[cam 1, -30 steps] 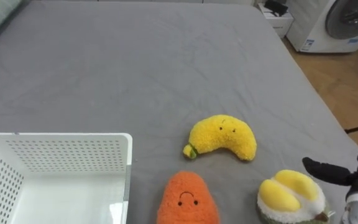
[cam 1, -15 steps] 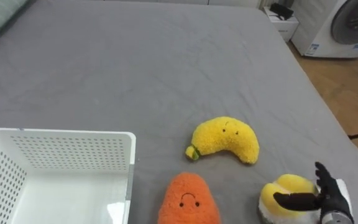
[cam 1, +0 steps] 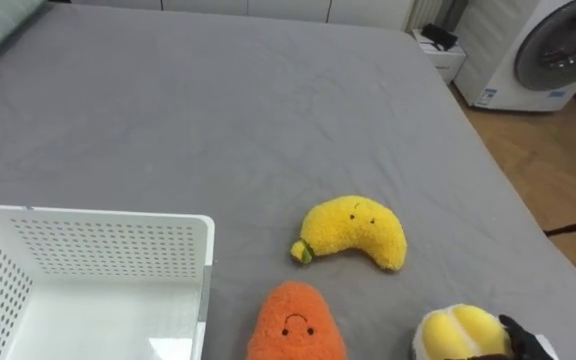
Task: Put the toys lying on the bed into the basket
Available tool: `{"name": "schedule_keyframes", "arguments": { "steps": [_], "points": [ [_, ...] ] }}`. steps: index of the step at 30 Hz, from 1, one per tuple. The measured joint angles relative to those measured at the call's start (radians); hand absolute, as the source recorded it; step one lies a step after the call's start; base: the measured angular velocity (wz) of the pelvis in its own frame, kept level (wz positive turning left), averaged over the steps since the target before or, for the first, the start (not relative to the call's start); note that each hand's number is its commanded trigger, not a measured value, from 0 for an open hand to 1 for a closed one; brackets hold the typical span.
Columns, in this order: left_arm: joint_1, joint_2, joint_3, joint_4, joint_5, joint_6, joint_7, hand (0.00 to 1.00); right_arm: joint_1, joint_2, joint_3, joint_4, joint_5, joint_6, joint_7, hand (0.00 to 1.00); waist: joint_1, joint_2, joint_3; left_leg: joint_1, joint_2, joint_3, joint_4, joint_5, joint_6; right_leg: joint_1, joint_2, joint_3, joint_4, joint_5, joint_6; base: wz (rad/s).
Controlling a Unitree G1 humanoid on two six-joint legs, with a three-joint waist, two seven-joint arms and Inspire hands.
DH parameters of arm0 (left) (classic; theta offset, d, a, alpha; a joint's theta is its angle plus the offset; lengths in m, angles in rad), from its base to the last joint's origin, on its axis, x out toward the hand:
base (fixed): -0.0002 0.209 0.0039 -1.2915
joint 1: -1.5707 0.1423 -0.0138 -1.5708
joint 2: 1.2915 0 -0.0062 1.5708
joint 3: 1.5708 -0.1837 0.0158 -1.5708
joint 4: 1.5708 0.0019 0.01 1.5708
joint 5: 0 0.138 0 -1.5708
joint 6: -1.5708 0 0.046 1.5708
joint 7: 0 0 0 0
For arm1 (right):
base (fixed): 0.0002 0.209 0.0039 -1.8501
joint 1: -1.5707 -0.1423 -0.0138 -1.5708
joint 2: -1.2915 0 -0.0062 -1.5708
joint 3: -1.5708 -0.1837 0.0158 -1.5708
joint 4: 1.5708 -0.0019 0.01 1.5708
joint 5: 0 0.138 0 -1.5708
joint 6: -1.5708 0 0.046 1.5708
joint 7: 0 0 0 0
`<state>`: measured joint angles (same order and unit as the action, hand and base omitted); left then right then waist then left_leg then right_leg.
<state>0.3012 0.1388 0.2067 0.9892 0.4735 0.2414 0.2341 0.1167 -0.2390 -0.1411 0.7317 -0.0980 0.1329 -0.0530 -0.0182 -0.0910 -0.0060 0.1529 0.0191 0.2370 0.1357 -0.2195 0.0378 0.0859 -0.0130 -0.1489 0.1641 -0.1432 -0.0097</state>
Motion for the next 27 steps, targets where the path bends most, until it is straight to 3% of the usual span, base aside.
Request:
{"name": "schedule_keyframes", "arguments": {
  "steps": [7,8,9,11,12,19,27],
  "points": [
    [-0.001,0.001,-0.001,-0.011,0.000,0.001,-0.004,0.00,-0.002,-0.002,0.000,0.012,-0.072,0.000,0.016,0.00,-0.001,0.003,-0.0002,-0.003,0.000,-0.001,-0.001,0.000,0.000,0.000,0.003,-0.003,-0.012,0.000,0.000,0.00],
    [-0.001,0.001,-0.001,-0.012,0.000,0.001,-0.005,0.00,-0.002,-0.003,0.001,0.014,-0.074,-0.001,0.018,0.16,-0.001,0.003,-0.0001,-0.004,0.000,-0.002,-0.001,0.000,0.000,0.000,0.002,-0.004,-0.012,0.000,0.000,0.04],
    [-0.001,0.001,-0.002,-0.014,0.000,0.001,-0.008,0.00,-0.004,-0.005,0.002,0.029,-0.079,-0.006,0.022,0.61,-0.001,0.004,-0.0002,-0.004,0.001,-0.002,-0.001,0.000,-0.001,0.001,0.003,-0.005,-0.012,0.001,0.000,0.04],
    [-0.001,0.001,-0.005,-0.013,0.000,0.000,-0.010,0.00,-0.016,-0.006,0.004,0.066,-0.095,-0.011,0.024,0.91,0.000,0.004,0.0000,-0.004,0.001,-0.004,-0.002,0.000,-0.001,0.004,0.004,-0.006,-0.011,0.001,-0.001,0.03],
    [-0.004,0.002,-0.005,-0.010,0.000,-0.001,-0.011,0.00,-0.023,-0.007,0.004,0.087,-0.105,-0.013,0.024,1.00,0.001,0.004,0.0001,-0.006,0.001,-0.005,-0.002,0.000,-0.001,0.007,0.006,-0.007,-0.011,0.001,-0.001,0.00],
    [-0.005,0.009,-0.022,-0.004,0.000,-0.010,-0.013,0.00,-0.035,-0.031,0.001,0.153,-0.108,-0.031,0.021,1.00,0.001,0.003,0.0009,-0.005,0.001,-0.020,-0.001,-0.002,-0.002,0.016,0.008,-0.018,-0.012,0.002,-0.003,0.04],
    [-0.014,0.010,-0.027,0.012,0.000,-0.023,-0.013,0.00,-0.048,-0.024,0.005,0.197,-0.107,-0.036,0.024,1.00,0.005,0.002,0.0029,-0.011,0.002,-0.021,-0.001,-0.002,-0.003,0.011,0.010,-0.018,-0.013,0.003,-0.003,0.00]
  ]
}}
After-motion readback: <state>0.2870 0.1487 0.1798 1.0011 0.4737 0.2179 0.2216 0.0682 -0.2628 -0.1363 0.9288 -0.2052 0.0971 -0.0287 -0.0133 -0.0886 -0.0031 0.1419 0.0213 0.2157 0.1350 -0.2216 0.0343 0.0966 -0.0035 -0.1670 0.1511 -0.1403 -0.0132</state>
